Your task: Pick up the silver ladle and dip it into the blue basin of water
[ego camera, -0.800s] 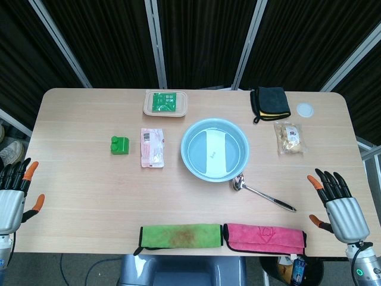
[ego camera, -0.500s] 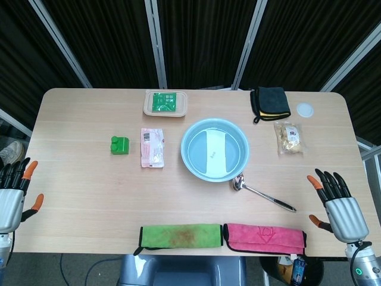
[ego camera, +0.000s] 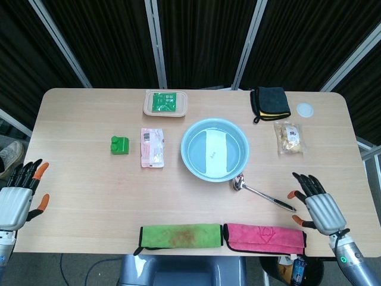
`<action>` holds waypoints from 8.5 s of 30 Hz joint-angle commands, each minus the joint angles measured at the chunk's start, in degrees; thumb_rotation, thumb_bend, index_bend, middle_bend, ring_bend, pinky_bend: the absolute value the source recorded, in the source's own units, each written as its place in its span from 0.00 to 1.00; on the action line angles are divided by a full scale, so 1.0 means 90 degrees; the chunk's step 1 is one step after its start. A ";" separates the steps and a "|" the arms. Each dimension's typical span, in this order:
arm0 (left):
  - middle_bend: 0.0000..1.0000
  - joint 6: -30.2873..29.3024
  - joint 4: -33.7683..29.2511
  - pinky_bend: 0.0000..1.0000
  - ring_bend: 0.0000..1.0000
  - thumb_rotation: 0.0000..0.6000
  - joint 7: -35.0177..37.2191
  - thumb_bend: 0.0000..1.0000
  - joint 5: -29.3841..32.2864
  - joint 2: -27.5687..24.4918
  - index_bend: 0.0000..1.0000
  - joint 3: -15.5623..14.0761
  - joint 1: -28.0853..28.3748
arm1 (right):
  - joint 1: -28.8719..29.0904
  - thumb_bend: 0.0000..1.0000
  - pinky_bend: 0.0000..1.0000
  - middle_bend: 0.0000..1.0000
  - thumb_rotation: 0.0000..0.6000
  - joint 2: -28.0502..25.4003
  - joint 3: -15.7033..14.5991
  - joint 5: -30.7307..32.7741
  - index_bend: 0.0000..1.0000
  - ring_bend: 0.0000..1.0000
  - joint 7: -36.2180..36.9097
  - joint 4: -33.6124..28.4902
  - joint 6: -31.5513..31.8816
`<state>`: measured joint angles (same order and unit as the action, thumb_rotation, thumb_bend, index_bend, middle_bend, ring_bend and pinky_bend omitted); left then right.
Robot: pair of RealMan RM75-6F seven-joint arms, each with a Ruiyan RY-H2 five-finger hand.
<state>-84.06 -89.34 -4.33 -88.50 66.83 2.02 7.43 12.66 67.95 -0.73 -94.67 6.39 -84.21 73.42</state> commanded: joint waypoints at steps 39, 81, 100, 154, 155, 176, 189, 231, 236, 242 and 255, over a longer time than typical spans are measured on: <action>0.00 -0.0336 0.0193 0.00 0.00 1.00 0.1358 0.26 -0.0146 -0.0322 0.00 0.0038 -0.0050 | 0.1291 0.29 0.00 0.00 1.00 0.1301 0.0387 0.2304 0.42 0.00 -0.1256 0.1075 -0.2513; 0.00 -0.0497 0.0387 0.00 0.00 1.00 0.1060 0.23 0.0025 -0.0069 0.00 0.0214 -0.0064 | 0.1523 0.29 0.00 0.00 1.00 0.2032 0.0364 0.2538 0.37 0.00 -0.1266 0.1898 -0.2870; 0.00 -0.0507 0.0391 0.00 0.00 1.00 0.1177 0.23 -0.0011 -0.0108 0.00 0.0200 -0.0064 | 0.1470 0.29 0.00 0.00 1.00 0.2242 0.0292 0.2610 0.45 0.00 -0.1408 0.1998 -0.2849; 0.00 -0.0663 0.0383 0.00 0.00 1.00 0.1250 0.23 -0.0181 -0.0163 0.01 0.0140 -0.0120 | 0.1256 0.42 0.00 0.00 1.00 0.1069 0.0388 0.2950 0.70 0.00 -0.3185 0.0158 -0.1881; 0.00 -0.0664 0.0383 0.00 0.00 1.00 0.1256 0.23 -0.0185 -0.0164 0.01 0.0138 -0.0121 | 0.1255 0.42 0.00 0.00 1.00 0.1000 0.0400 0.2979 0.70 0.00 -0.3248 0.0058 -0.1849; 0.00 -0.0656 0.0369 0.00 0.00 1.00 0.1315 0.23 -0.0292 -0.0185 0.01 0.0067 -0.0119 | 0.1501 0.46 0.00 0.04 1.00 -0.0580 0.0642 0.3983 0.74 0.00 -0.3826 -0.1707 -0.1963; 0.00 -0.0639 0.0363 0.00 0.00 1.00 0.1197 0.23 -0.0251 -0.0148 0.01 0.0077 -0.0118 | 0.2195 0.46 0.00 0.04 1.00 -0.1717 0.1133 0.5170 0.74 0.00 -0.4466 -0.2843 -0.1976; 0.00 -0.0285 0.0523 0.00 0.00 1.00 0.0940 0.23 0.0558 -0.0003 0.02 0.0437 -0.0021 | 0.5961 0.46 0.00 0.05 1.00 0.0813 0.0761 0.9412 0.74 0.00 -0.6035 0.0341 -0.3639; 0.00 -0.0185 0.0544 0.00 0.00 1.00 0.0896 0.23 0.0628 0.0022 0.02 0.0452 0.0014 | 0.6016 0.47 0.00 0.05 1.00 0.1072 0.0627 0.9380 0.74 0.00 -0.5864 0.0775 -0.3868; 0.00 -0.0139 0.0555 0.00 0.00 1.00 0.0992 0.23 0.0628 -0.0004 0.02 0.0454 0.0031 | 0.6041 0.47 0.00 0.06 1.00 0.1318 0.0475 0.9246 0.74 0.00 -0.5682 0.0967 -0.3870; 0.00 -0.0196 0.0578 0.00 0.00 1.00 0.1415 0.23 0.0564 -0.0153 0.02 0.0449 -0.0020 | 0.6230 0.46 0.00 0.06 1.00 0.1483 0.0290 0.9410 0.74 0.00 -0.5637 0.0715 -0.3500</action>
<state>-85.72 -84.13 8.25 -83.34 65.53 6.08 7.30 68.42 81.74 1.76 -10.21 -44.36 -76.97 41.26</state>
